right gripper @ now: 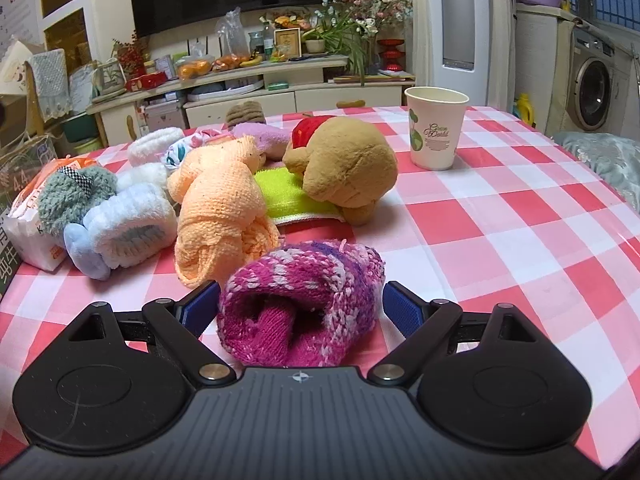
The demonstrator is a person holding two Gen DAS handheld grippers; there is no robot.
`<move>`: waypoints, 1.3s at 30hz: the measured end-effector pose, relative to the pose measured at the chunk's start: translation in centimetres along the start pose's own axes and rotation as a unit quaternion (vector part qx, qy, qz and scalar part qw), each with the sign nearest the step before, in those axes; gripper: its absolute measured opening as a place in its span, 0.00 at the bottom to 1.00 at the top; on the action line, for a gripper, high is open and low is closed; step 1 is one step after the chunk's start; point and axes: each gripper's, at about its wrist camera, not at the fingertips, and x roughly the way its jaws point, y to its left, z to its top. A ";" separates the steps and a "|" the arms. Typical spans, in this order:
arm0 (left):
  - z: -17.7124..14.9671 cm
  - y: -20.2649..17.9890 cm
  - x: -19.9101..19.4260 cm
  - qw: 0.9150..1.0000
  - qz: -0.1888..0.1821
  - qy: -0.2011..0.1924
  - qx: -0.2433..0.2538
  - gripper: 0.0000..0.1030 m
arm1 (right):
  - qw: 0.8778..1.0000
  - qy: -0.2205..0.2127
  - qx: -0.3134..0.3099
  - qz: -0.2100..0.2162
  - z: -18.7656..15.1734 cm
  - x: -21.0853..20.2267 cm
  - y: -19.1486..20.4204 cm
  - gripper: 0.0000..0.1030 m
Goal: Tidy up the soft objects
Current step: 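Hold the sock in the right gripper while moving the left gripper toward the orange knitted toy, then grasp the orange knitted toy with the left gripper and lift it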
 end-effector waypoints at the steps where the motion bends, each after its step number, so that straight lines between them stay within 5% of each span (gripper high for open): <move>1: 0.1 -0.4 0.4 1.000 -0.013 0.004 -0.007 0.99 | 1.000 0.002 0.000 0.003 0.2 0.1 0.0 1.00; 12: -0.4 -6.7 5.7 0.992 -0.109 0.067 -0.002 0.99 | 0.999 0.018 -0.007 0.038 0.2 0.2 -0.5 1.00; 28: -1.6 -7.4 12.1 0.972 -0.118 0.176 -0.103 0.99 | 0.998 0.031 0.002 0.062 0.2 0.7 -0.8 1.00; 33: -1.7 -7.3 13.1 0.966 -0.123 0.194 -0.117 0.87 | 0.998 0.031 0.001 0.060 0.3 1.1 -0.9 1.00; 39: -2.0 -6.9 13.5 0.961 -0.131 0.209 -0.129 0.61 | 0.999 0.023 -0.002 0.049 0.6 1.5 -0.9 1.00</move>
